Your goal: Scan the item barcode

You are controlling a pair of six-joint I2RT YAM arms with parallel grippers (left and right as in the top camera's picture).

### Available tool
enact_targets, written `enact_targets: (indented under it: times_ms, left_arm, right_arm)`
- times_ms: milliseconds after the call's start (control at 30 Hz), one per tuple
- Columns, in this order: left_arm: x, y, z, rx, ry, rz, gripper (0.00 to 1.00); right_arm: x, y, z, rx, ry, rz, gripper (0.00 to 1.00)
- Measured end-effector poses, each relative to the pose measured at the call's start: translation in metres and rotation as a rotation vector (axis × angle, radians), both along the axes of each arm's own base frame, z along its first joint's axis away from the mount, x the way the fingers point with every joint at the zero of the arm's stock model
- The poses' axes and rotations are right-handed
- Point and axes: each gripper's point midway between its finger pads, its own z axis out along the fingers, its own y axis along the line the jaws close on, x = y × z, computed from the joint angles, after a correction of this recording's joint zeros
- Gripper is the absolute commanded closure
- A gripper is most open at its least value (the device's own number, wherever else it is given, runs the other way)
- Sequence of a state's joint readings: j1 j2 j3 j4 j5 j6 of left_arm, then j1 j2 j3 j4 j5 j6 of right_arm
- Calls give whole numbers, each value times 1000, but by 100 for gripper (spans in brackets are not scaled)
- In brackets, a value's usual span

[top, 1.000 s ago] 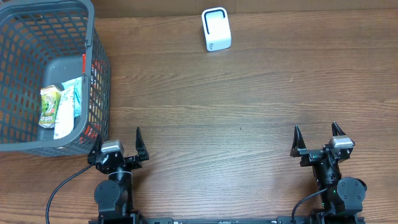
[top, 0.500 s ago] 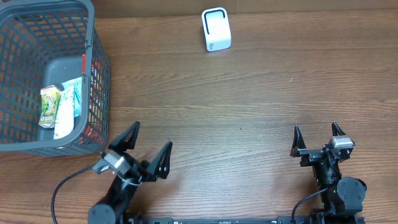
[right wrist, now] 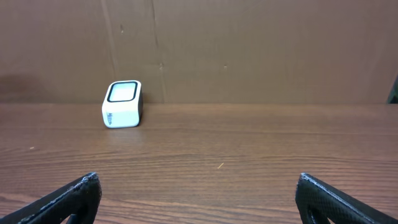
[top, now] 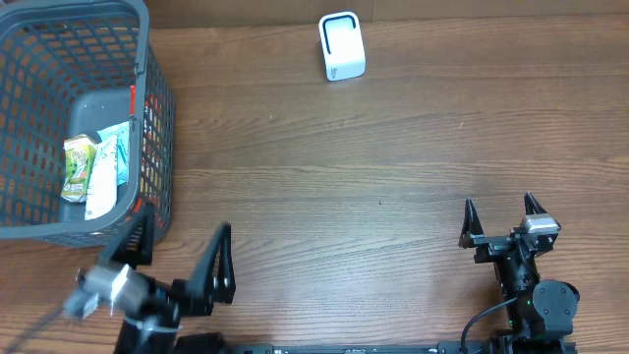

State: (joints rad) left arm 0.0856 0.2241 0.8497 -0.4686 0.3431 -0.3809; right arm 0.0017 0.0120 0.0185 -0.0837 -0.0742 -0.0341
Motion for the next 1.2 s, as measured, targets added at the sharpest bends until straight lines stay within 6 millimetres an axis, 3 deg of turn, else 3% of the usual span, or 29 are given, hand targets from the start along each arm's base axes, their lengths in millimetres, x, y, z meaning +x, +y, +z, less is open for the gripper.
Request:
enact_targets:
  times_ms: [100,200,333,467,633,767,833,900,1000,1100,1200]
  left_arm:
    - [16,2,-26,36,330,0,0]
    - [39,-3,-25,96,518,-54,0]
    - [67,-3,-1,151,571,-88,0]
    - [88,11,42,173,547,-8,0]
    - [112,74,88,214,514,344,0]
    - [126,149,91,213,572,669,0]
    - [131,188,77,191,645,800,0]
    - [137,232,42,144,782,906,0]
    - [138,262,-2,104,954,948,0]
    - [138,274,-35,87,1087,947,0]
    - [138,270,-67,75,1221,889,0]
  right_arm:
    - [0,0,0,-1,0,0,0]
    - [0,0,0,0,0,0,0]
    - [0,0,0,0,-1,0,0]
    - [0,0,0,0,-1,0,0]
    - [0,0,0,-1,-1,0,0]
    - [0,0,0,-1,0,0,0]
    - [0,0,0,-1,-1,0,0]
    - [0,0,0,-1,-1,0,0]
    - [0,0,0,-1,-1,0,0]
    - [0,0,0,-2,-1,0,0]
    - [0,0,0,-2,-1,0,0]
